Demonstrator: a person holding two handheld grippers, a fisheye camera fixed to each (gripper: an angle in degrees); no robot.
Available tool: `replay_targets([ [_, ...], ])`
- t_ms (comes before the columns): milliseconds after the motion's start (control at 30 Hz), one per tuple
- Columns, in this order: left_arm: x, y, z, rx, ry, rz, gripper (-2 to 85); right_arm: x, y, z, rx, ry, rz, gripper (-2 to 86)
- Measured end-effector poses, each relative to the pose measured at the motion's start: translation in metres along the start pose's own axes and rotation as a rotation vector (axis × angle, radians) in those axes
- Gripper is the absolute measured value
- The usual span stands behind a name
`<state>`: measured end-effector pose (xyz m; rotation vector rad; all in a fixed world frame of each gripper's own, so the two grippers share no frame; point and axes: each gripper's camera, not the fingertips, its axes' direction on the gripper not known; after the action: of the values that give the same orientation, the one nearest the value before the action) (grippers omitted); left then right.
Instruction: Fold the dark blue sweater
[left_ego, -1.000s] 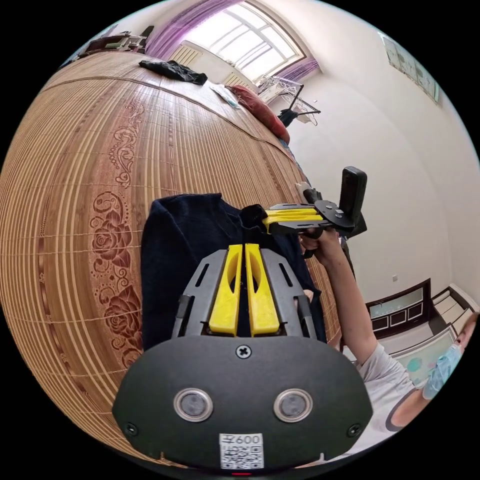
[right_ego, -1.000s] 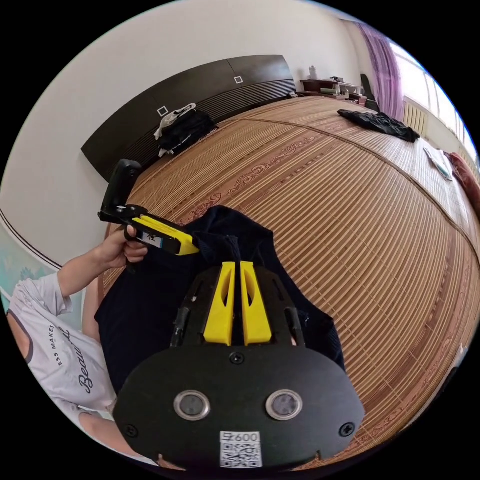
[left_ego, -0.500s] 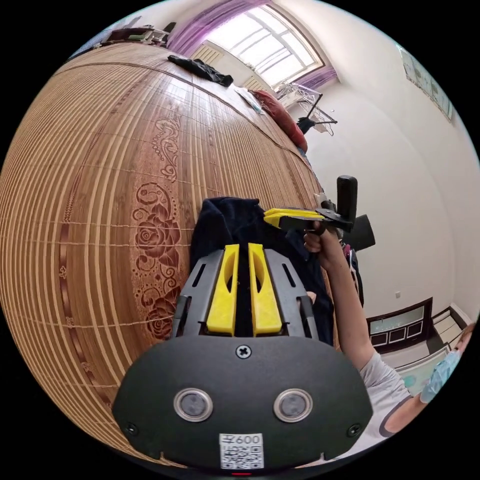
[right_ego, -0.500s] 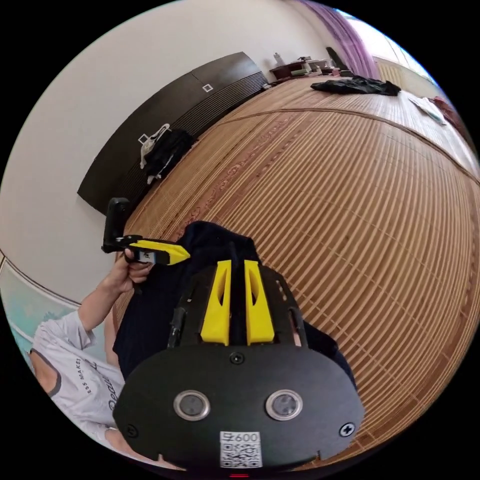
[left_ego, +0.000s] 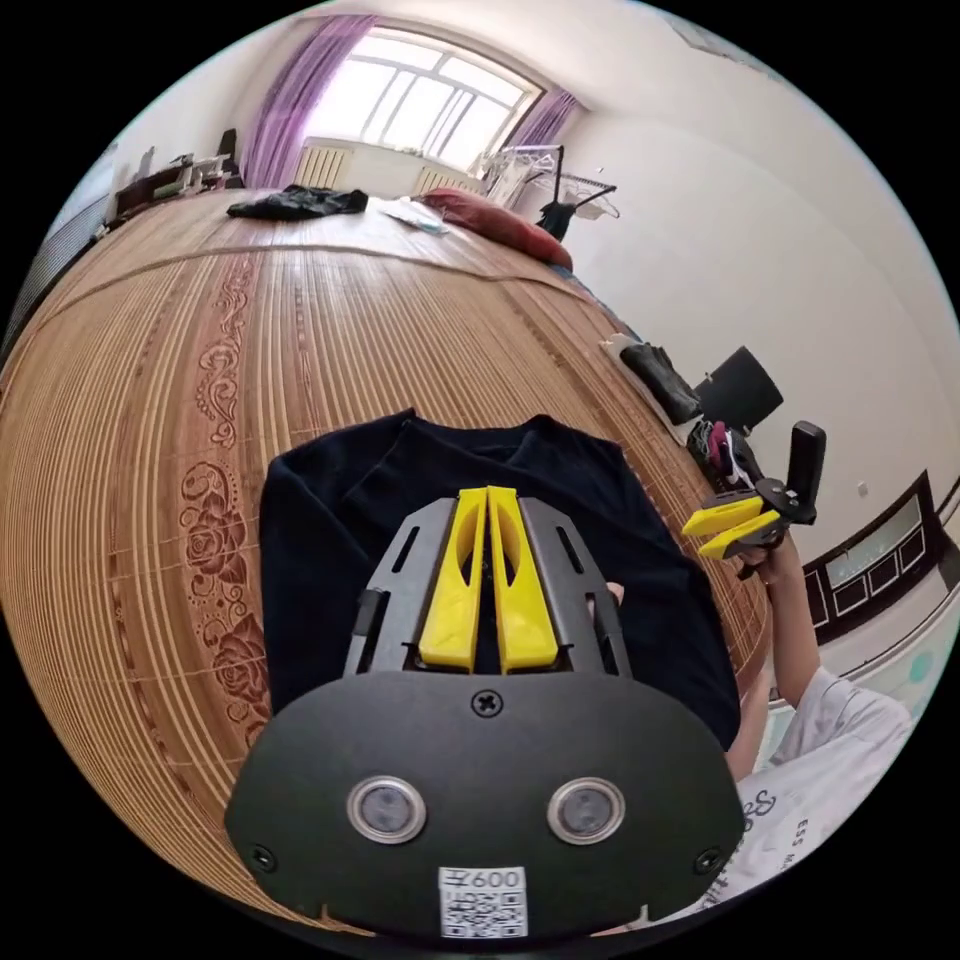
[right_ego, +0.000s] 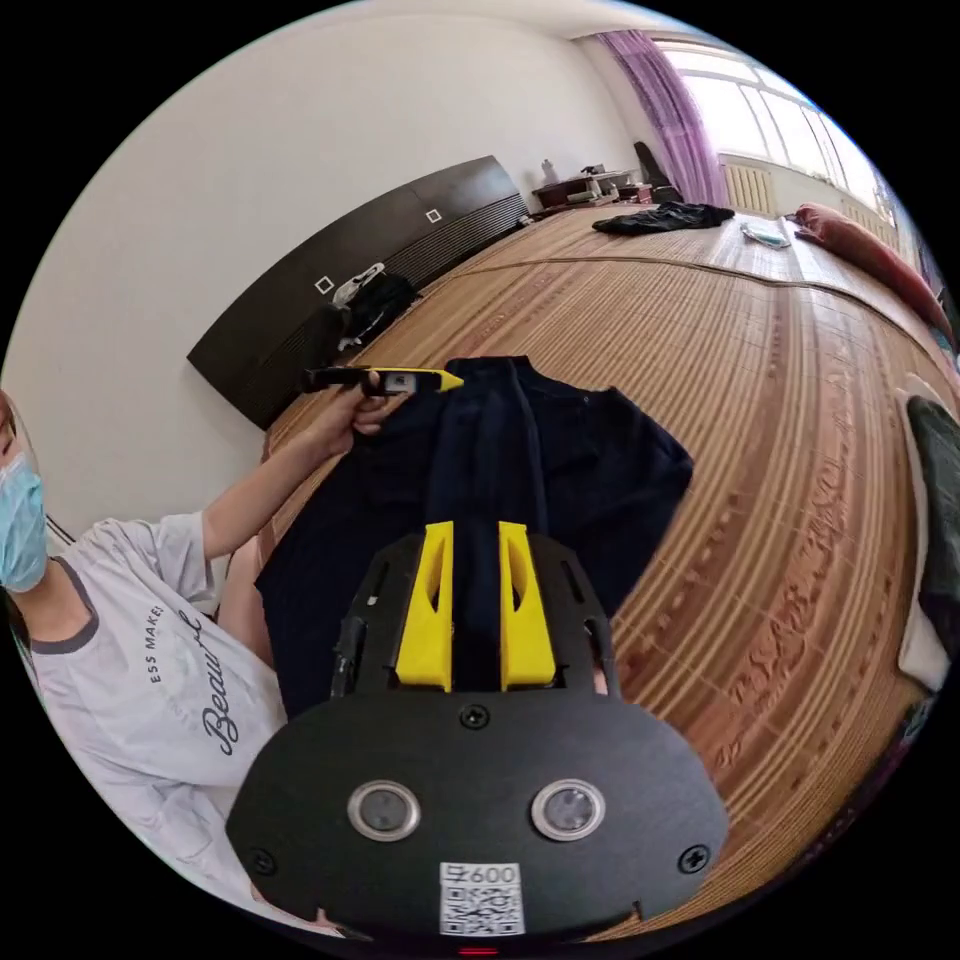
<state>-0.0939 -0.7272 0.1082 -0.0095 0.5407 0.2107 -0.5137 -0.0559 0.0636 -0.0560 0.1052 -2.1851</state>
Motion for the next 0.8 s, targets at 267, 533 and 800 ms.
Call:
replay_targets([
  [267, 0.055, 0.069, -0.013, -0.069, -0.044, 0.128, 0.2, -0.014, 0.056, 0.028, -0.107, 0.026, 0.053, 5.2],
  [533, 0.084, 0.132, 0.021, -0.179, -0.076, 0.175, 0.2, -0.057, 0.092, 0.058, -0.171, 0.211, 0.033, -0.7],
  [800, 0.066, 0.188, 0.018, -0.176, -0.035, 0.090, 0.3, -0.081, 0.159, 0.057, -0.154, 0.185, 0.054, -0.9],
])
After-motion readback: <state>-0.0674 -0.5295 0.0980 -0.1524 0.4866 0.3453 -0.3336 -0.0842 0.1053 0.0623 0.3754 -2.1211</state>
